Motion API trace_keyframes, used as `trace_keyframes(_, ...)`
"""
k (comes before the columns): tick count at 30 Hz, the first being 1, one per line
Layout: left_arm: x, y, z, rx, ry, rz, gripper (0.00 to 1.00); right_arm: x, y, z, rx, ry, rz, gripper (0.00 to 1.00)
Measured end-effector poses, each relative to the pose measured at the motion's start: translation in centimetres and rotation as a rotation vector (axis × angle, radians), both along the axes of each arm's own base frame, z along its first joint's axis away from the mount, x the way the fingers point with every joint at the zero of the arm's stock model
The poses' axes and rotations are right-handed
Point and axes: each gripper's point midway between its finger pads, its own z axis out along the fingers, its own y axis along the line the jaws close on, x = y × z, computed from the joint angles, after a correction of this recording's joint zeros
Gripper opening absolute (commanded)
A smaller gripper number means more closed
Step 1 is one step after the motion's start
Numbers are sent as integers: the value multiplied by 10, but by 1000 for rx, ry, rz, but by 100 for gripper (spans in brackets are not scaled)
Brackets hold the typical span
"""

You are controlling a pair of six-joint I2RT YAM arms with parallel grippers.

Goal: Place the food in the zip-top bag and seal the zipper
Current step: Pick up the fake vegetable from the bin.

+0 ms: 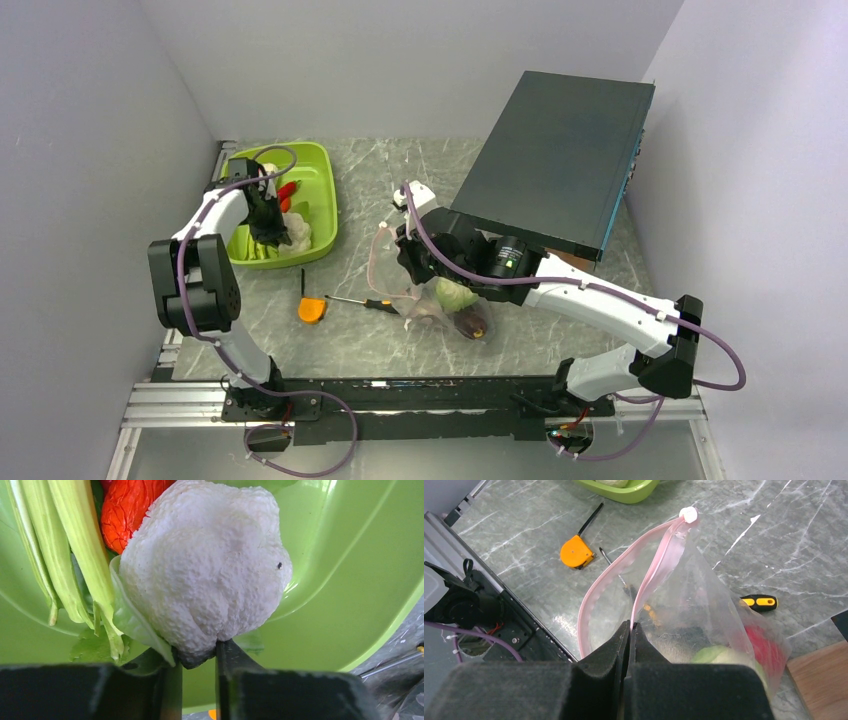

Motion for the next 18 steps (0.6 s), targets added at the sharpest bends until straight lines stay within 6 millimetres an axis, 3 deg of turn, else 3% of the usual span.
trace_keyframes(3,0,-1,3,-1,-17,-3,1,0,0,0,-1,-2,-2,0)
trace_keyframes(10,-10,1,16,27,-71,-1,0,3,-2,1,-4,-9,-15,0)
trace_keyframes(14,-13,4,38,53,-168,2,0,4,-3,1,-8,-16,-26,0)
trace_keyframes(18,-17,3,77,76,-336,3,0,5,-5,2,-7,-21,-31,0)
